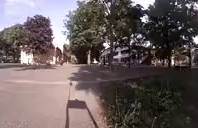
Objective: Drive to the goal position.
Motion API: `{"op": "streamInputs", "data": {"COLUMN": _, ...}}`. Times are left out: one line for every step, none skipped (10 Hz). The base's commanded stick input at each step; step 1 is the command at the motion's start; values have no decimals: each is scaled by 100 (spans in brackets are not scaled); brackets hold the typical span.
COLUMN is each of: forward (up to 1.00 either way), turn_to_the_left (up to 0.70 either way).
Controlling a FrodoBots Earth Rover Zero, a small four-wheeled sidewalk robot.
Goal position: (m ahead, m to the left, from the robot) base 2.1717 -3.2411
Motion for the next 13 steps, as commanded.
{"op": "streamInputs", "data": {"forward": 44, "turn_to_the_left": 27}}
{"op": "streamInputs", "data": {"forward": 44, "turn_to_the_left": 27}}
{"op": "streamInputs", "data": {"forward": 44, "turn_to_the_left": 27}}
{"op": "streamInputs", "data": {"forward": 44, "turn_to_the_left": 27}}
{"op": "streamInputs", "data": {"forward": 44, "turn_to_the_left": 27}}
{"op": "streamInputs", "data": {"forward": 44, "turn_to_the_left": 27}}
{"op": "streamInputs", "data": {"forward": 44, "turn_to_the_left": 27}}
{"op": "streamInputs", "data": {"forward": 44, "turn_to_the_left": 27}}
{"op": "streamInputs", "data": {"forward": 44, "turn_to_the_left": 27}}
{"op": "streamInputs", "data": {"forward": 44, "turn_to_the_left": 27}}
{"op": "streamInputs", "data": {"forward": 44, "turn_to_the_left": 27}}
{"op": "streamInputs", "data": {"forward": 44, "turn_to_the_left": 27}}
{"op": "streamInputs", "data": {"forward": 43, "turn_to_the_left": 30}}
